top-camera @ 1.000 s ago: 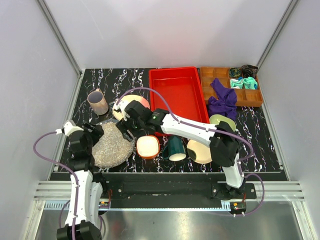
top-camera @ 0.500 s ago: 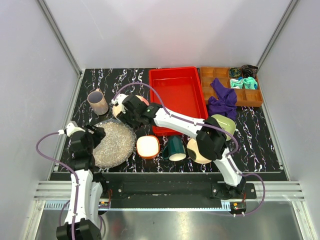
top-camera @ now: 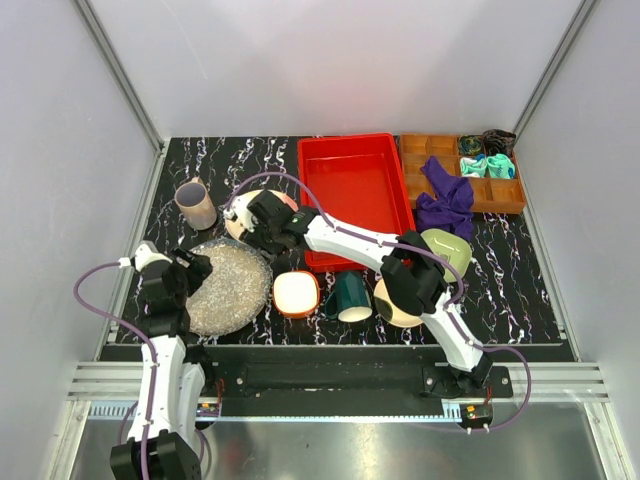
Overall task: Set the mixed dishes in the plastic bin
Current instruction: Adjust the plate at the center of the board.
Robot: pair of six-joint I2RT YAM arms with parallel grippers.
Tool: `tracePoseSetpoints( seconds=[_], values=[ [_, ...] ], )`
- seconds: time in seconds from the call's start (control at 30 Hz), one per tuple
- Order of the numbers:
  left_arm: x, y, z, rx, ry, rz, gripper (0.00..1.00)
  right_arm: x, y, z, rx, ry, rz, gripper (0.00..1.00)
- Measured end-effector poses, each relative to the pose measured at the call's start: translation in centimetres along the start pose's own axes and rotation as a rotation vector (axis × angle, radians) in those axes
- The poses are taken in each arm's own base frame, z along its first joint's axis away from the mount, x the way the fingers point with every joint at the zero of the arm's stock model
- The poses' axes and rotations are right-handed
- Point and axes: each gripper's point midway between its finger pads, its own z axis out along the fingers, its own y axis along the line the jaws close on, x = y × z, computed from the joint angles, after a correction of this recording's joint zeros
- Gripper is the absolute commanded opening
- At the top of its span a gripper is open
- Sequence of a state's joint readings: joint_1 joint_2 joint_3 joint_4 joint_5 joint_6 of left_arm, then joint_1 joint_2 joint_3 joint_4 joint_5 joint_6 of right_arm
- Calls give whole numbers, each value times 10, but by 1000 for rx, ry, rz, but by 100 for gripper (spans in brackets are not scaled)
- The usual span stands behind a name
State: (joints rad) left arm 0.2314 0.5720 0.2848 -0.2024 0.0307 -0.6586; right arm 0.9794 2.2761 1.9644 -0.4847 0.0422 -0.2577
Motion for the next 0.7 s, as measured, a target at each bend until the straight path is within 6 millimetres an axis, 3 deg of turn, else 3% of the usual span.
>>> tracePoseSetpoints(
  seconds=[0.3,0.7],
  values=[
    [-2,-5,3,22,-1,0,75,26,6,8,-31,52,-79,61],
    [-1,-6,5,25,5,0,75,18,1,16,-17,11,-139,59]
  ],
)
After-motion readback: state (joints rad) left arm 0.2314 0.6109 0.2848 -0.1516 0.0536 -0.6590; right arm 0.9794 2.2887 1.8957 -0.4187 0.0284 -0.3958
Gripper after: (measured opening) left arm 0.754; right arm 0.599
